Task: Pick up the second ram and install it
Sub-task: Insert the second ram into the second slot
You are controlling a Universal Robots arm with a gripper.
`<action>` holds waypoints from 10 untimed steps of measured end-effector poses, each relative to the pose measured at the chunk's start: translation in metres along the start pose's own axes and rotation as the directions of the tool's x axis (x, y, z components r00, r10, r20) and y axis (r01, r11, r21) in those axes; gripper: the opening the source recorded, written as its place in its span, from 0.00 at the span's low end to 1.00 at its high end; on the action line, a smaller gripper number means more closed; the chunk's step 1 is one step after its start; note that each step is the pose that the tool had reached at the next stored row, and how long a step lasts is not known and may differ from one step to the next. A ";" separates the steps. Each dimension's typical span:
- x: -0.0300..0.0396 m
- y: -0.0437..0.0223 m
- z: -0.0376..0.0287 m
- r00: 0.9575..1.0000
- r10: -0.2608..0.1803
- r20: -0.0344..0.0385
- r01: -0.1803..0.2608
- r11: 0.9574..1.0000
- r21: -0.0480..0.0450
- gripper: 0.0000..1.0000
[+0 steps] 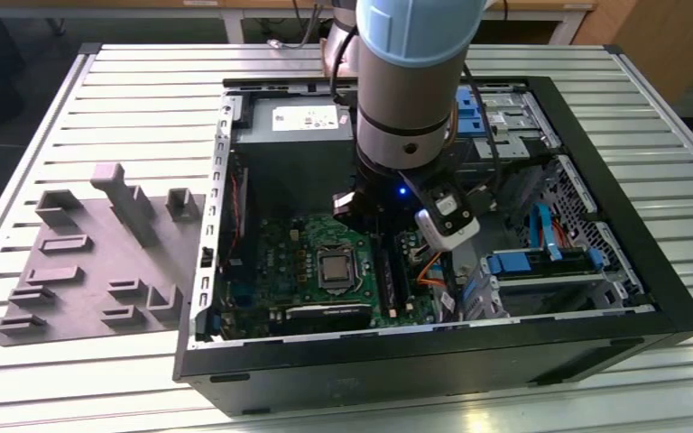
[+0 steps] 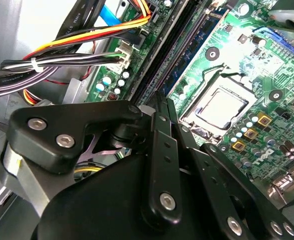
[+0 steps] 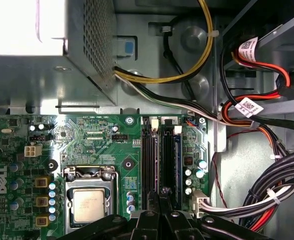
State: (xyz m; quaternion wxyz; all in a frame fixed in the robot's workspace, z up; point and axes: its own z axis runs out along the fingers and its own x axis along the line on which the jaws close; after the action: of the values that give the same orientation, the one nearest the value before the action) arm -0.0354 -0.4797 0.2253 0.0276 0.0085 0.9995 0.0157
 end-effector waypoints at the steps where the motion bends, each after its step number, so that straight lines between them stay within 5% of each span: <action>1: 0.0000 0.0000 0.0001 1.000 0.000 0.000 0.000 1.000 0.000 0.11; 10: 0.0001 0.0000 0.0011 1.000 0.000 0.000 0.000 1.000 0.000 0.11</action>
State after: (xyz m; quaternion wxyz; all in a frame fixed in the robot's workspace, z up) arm -0.0354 -0.4797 0.2242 0.0276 0.0086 0.9995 0.0157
